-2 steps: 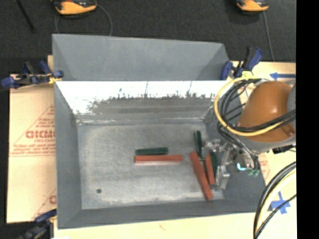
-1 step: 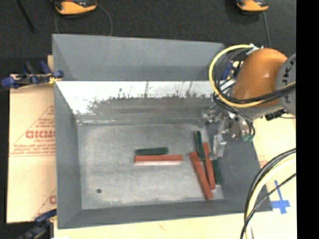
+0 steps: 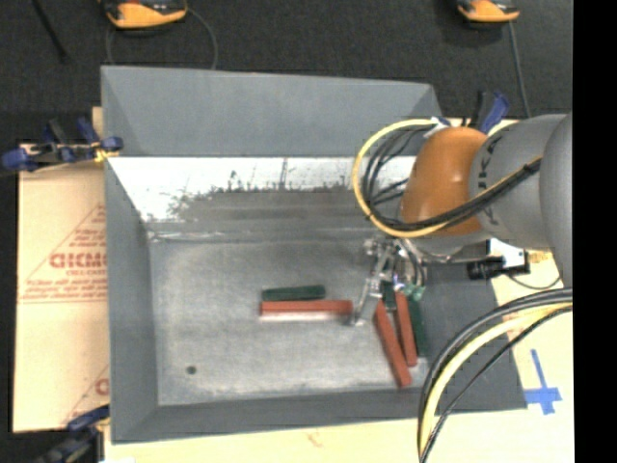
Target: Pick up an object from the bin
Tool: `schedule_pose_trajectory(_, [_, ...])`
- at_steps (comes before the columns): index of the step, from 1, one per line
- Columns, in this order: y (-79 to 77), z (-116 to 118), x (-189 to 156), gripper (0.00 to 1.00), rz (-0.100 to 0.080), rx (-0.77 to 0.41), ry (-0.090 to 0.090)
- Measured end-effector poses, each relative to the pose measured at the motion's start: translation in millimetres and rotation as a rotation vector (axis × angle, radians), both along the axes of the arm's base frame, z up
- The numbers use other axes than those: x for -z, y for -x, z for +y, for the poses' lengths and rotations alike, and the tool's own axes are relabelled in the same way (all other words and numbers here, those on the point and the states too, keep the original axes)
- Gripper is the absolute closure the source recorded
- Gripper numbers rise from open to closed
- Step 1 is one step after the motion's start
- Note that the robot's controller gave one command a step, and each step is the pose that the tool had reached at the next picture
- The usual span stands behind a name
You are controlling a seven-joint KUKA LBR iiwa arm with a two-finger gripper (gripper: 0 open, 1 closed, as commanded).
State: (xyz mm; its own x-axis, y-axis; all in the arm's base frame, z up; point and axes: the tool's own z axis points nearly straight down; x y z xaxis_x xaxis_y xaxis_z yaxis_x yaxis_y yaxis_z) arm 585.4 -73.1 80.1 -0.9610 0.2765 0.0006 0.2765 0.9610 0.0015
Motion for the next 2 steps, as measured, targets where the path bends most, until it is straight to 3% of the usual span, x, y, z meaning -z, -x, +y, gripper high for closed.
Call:
schedule_pose_trajectory(1, [63.6,47.6,10.7,0.0,0.003,-0.08,0.0])
schedule_pose_trajectory(2, [60.0,44.8,9.2,1.0,-0.004,-0.079,0.003])
